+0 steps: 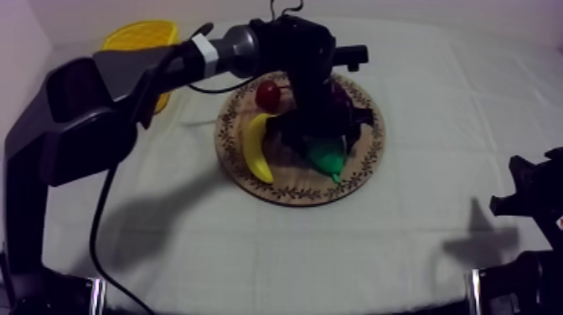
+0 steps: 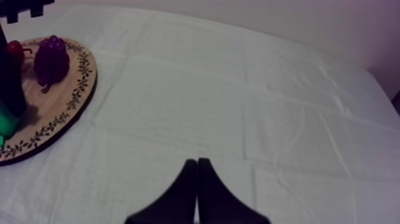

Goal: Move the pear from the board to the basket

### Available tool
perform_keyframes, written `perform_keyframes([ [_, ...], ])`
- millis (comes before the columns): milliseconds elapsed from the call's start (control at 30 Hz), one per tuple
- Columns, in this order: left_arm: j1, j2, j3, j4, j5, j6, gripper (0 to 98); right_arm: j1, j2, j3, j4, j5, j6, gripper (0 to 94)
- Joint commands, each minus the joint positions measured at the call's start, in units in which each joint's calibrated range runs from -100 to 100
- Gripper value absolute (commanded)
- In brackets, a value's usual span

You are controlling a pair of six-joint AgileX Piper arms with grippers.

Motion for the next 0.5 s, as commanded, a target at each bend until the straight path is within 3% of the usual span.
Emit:
perform_keyframes([
  [0,-0.05,1.39,-2.97,0.05,1.26,0.17,61.4,0.0,0.01,0.03,-0.01,-0.03,0.01,0.3],
  [267,-0.19,2.98,-5.73,-0.51,3.88,2.05,49.6,0.0,0.01,0.03,-0.01,-0.03,0.01,0.3],
  [467,-0.58,-5.4,2.35,-4.34,2.78,4.45,48.8,0.0,0.01,0.03,-0.01,-0.03,0.0,0.3],
])
